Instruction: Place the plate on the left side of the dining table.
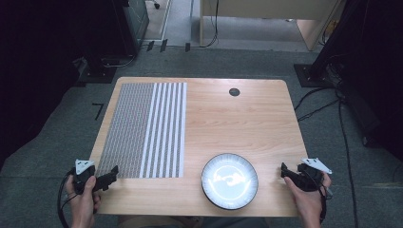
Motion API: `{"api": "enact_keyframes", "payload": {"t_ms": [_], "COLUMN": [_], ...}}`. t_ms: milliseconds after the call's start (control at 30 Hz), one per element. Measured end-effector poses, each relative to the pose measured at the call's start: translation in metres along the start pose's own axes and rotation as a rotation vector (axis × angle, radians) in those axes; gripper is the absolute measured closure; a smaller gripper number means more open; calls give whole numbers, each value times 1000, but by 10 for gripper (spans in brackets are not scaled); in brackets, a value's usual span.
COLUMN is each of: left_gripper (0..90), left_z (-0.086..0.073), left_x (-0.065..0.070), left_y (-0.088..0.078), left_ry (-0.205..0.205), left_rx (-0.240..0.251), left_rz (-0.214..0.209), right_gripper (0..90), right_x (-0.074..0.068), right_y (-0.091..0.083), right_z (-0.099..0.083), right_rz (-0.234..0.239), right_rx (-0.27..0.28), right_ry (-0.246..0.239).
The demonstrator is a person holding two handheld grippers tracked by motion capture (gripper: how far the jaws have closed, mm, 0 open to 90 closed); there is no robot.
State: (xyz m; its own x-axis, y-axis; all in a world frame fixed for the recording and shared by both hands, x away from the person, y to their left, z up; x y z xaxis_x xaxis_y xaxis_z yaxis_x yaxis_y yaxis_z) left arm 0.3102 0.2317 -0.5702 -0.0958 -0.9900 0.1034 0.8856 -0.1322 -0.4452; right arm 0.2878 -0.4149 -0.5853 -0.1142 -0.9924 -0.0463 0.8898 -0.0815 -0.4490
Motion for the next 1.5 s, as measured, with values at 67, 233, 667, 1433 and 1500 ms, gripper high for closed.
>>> {"api": "enact_keyframes", "payload": {"t_ms": [67, 233, 667, 1433, 1500], "left_gripper": [112, 112, 119, 131, 131], "left_z": [0, 1, 7, 6, 4], "left_x": [4, 11, 29, 65, 73], "left_y": [0, -1, -4, -5, -5], "left_ry": [7, 19, -15, 23, 37], "left_rx": [-1, 0, 11, 9, 3], "left_rz": [-7, -14, -68, -118, -130], "right_gripper": [150, 150, 153, 182, 200], "right_x": [-1, -4, -17, -52, -55], "right_y": [-2, -5, -13, -25, -27], "right_z": [2, 6, 12, 21, 23], "right_rz": [3, 11, 44, 101, 106], "right_rx": [10, 17, 35, 77, 90], "right_ry": [1, 5, 15, 17, 26]}}
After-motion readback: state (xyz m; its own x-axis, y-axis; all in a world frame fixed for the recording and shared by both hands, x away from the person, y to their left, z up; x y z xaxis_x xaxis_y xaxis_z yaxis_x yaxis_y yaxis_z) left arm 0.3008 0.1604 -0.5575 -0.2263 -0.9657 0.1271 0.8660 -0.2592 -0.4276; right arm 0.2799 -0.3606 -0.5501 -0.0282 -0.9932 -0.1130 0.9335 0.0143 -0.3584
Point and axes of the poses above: each handheld gripper's, and its own axes: y roughly forward along the jaws, z roughly out of its top, x roughly to its right, the point moved 10 cm from there along y, roughly forward along the jaws, and after that the axes turned 15 degrees about x, right-handed, at the moved point
